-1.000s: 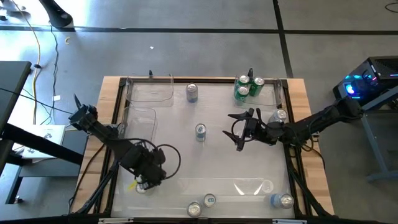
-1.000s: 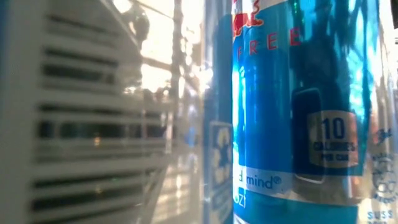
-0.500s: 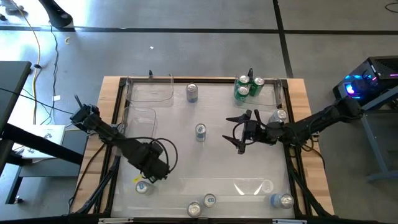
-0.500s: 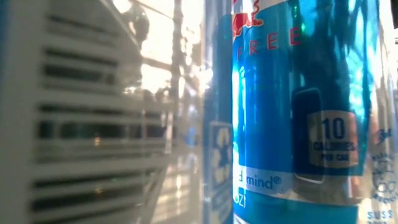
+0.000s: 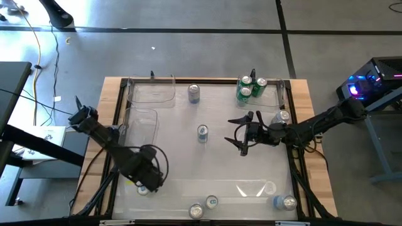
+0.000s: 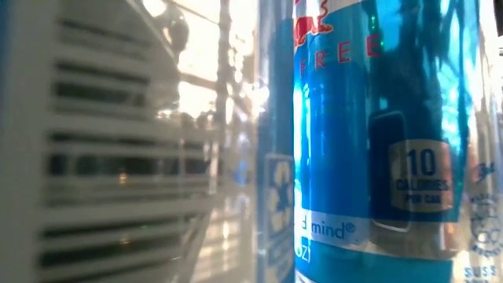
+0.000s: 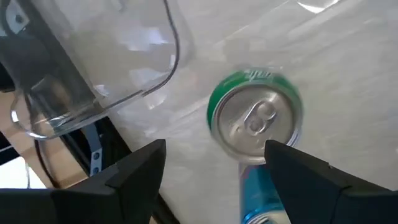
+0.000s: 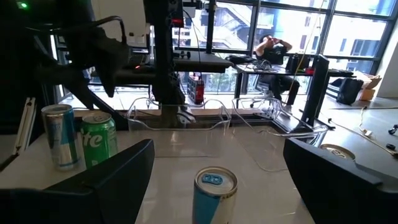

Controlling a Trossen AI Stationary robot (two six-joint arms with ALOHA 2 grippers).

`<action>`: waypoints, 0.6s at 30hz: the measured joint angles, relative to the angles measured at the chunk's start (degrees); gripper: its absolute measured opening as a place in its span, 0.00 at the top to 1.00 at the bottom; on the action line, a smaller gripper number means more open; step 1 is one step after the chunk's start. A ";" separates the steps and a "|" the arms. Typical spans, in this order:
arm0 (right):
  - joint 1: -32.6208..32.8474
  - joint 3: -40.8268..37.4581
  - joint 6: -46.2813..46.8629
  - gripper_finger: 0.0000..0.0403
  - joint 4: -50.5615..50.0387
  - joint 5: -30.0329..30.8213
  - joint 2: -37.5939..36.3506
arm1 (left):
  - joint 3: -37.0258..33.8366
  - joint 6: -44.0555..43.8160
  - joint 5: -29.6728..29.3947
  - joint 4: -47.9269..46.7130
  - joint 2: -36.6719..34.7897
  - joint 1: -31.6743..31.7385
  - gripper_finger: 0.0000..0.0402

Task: Sort soda cans
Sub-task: Put the green soda can into the top right transparent bin

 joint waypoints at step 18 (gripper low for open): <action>0.00 -0.07 1.18 0.12 0.15 0.00 0.00 | -5.55 7.38 -0.55 8.42 -3.88 3.26 0.29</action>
